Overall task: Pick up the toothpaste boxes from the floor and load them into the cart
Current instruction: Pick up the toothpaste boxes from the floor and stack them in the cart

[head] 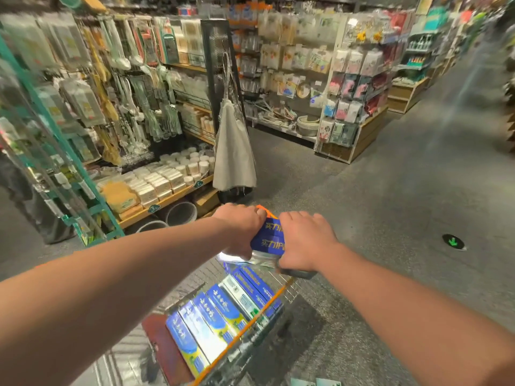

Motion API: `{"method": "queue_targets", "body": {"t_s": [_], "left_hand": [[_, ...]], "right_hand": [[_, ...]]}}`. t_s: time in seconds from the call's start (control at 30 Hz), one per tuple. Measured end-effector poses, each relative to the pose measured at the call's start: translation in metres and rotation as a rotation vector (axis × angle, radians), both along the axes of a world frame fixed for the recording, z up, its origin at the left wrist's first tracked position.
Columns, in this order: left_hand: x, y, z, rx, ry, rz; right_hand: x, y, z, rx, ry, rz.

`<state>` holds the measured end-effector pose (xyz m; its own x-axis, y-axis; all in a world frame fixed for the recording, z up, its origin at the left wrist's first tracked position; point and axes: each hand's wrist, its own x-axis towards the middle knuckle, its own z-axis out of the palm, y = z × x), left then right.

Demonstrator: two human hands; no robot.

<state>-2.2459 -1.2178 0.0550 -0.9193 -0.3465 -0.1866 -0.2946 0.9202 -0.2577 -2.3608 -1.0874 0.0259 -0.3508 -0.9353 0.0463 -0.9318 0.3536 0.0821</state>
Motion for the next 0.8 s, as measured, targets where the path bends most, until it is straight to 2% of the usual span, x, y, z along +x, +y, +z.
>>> {"method": "queue_targets", "body": {"t_s": [0.27, 0.5, 0.8], "left_hand": [[-0.083, -0.125, -0.057, -0.011, -0.015, -0.050], [-0.140, -0.187, -0.168, 0.018, -0.071, -0.189], [-0.182, -0.218, -0.309, 0.135, -0.182, -0.277]], "right_hand": [[-0.066, -0.121, -0.064, -0.018, -0.104, -0.119], [-0.102, -0.165, -0.166, 0.042, -0.141, -0.234], [-0.128, -0.191, -0.288, 0.273, -0.191, -0.354]]}}
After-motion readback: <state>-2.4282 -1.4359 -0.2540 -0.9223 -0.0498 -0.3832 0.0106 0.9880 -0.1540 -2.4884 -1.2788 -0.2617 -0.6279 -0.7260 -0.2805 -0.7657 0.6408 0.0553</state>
